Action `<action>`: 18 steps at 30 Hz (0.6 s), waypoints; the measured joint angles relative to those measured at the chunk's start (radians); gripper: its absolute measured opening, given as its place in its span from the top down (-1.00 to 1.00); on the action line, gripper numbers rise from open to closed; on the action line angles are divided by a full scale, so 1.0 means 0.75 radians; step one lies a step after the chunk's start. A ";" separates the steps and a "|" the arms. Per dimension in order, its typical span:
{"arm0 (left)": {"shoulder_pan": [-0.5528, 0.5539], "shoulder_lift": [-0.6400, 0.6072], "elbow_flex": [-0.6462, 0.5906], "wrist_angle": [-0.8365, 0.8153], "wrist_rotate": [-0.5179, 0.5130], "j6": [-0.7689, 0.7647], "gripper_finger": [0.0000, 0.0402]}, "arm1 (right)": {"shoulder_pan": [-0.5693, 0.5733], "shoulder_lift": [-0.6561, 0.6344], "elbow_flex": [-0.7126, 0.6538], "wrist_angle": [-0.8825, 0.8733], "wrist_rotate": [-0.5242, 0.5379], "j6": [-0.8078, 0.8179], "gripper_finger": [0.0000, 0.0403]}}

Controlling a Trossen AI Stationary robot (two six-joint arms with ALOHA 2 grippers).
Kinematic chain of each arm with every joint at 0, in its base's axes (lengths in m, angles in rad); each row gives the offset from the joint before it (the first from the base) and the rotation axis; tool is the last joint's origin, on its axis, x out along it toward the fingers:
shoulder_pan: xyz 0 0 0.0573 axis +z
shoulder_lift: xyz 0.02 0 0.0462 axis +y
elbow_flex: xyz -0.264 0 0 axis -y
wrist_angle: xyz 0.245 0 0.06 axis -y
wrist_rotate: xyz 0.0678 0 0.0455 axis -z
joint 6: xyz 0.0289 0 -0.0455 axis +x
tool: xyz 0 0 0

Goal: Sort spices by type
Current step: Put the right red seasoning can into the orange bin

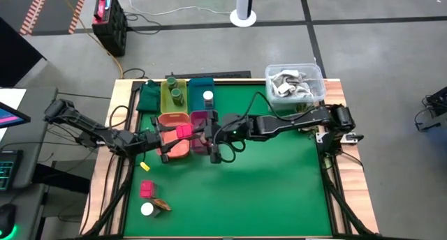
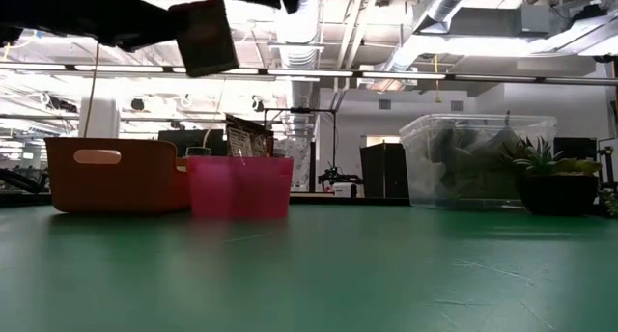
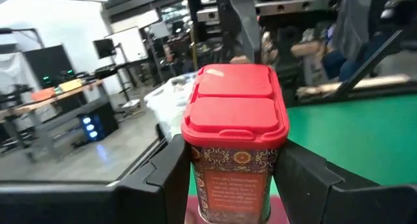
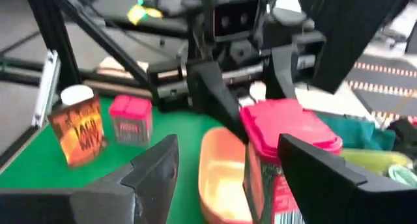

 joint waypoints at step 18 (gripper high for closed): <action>-0.032 -0.304 0.000 -0.769 -0.227 -0.361 0.12 | 0.145 -0.152 -0.002 -0.745 0.334 0.198 -0.45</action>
